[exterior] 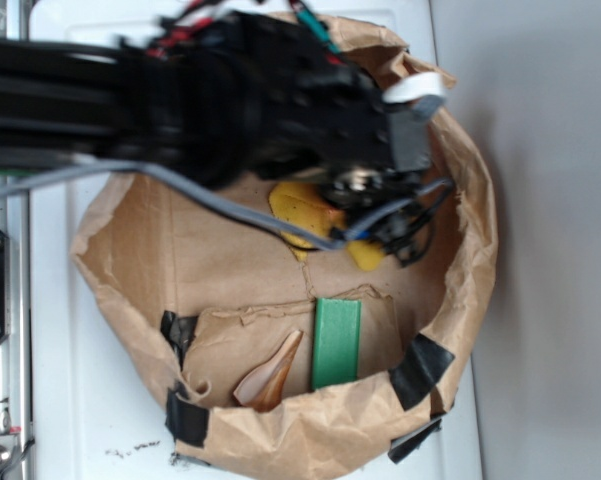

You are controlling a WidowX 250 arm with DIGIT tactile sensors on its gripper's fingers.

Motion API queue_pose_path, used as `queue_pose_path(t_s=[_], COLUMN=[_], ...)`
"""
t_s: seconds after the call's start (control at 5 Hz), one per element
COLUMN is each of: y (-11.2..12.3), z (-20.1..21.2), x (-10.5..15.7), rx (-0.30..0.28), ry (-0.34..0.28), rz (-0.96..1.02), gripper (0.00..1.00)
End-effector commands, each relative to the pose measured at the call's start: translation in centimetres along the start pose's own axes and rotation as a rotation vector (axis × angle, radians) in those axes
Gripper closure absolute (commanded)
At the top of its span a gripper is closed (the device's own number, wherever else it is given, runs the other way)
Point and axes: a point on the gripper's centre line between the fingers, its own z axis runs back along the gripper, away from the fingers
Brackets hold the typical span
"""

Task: Grab the yellow cloth.

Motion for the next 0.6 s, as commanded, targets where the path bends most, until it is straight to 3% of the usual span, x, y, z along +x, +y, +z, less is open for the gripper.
queue_pose_path(t_s=[0.0,0.4], y=[2.2,2.7], z=[5.4,6.6], x=[-0.6,-1.2], rx=[-0.063,-0.057], ry=[-0.005,0.048], rz=[-0.15,-0.271], gripper=[1.0,1.0])
